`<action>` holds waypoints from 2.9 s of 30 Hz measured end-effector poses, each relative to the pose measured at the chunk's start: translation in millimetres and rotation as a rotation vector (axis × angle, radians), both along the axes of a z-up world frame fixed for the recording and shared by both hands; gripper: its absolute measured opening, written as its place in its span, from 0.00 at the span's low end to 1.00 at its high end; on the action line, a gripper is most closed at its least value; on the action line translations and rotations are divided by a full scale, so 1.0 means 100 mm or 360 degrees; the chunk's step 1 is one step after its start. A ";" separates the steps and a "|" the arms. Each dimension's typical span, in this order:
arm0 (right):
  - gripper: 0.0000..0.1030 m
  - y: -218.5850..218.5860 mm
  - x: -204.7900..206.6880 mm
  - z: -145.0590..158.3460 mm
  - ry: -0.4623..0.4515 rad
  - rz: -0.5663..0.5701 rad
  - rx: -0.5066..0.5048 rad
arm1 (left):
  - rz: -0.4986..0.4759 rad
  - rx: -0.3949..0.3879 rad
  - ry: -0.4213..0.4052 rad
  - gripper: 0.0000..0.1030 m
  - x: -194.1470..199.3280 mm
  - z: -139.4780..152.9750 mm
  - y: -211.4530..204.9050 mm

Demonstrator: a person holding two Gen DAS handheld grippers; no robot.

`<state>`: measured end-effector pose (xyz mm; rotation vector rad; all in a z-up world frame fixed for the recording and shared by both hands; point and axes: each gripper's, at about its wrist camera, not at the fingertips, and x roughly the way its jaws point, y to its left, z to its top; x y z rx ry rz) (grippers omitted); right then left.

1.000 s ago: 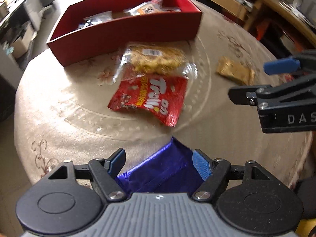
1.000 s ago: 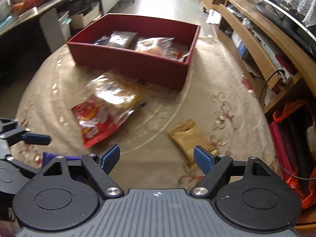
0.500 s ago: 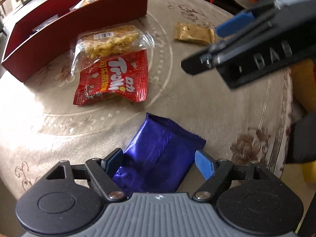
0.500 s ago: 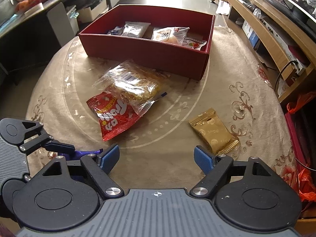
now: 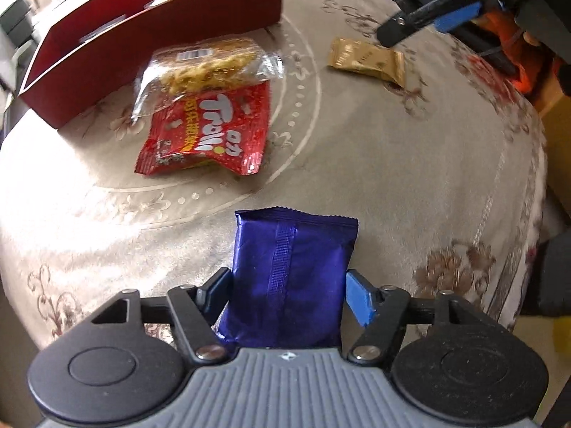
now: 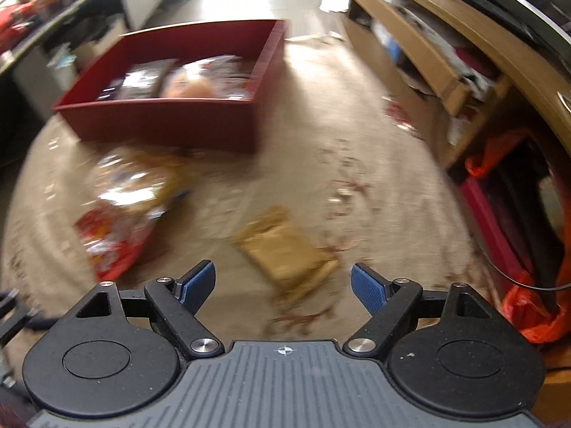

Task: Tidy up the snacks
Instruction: 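Grasp the gold square packet with the right gripper while the left holds the blue packet, then lift and carry the dark blue packet and gold packet over the red box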

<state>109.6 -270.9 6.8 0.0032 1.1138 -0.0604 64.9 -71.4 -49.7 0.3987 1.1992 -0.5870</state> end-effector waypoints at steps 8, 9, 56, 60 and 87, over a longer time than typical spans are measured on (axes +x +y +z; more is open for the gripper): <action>0.85 0.05 0.30 -0.18 0.0080 0.0240 -0.0095 | 0.0113 -0.0090 0.0028 0.60 0.12 0.07 -0.06; 0.85 0.04 0.34 -0.20 0.0103 0.0284 -0.0074 | 0.0118 -0.0102 0.0043 0.60 0.13 0.07 -0.07; 1.00 0.37 -0.18 -0.64 0.0279 0.0307 -0.0023 | 0.0392 0.0066 -0.0070 0.98 -0.05 -0.18 0.04; 0.90 0.43 -0.27 -0.58 0.0250 0.0328 -0.0039 | 0.0449 0.0056 -0.0048 0.82 -0.06 -0.12 0.03; 0.36 0.65 -0.68 -0.10 -0.0014 0.0357 -0.0012 | 0.0581 -0.0087 -0.0134 0.59 -0.03 0.26 0.17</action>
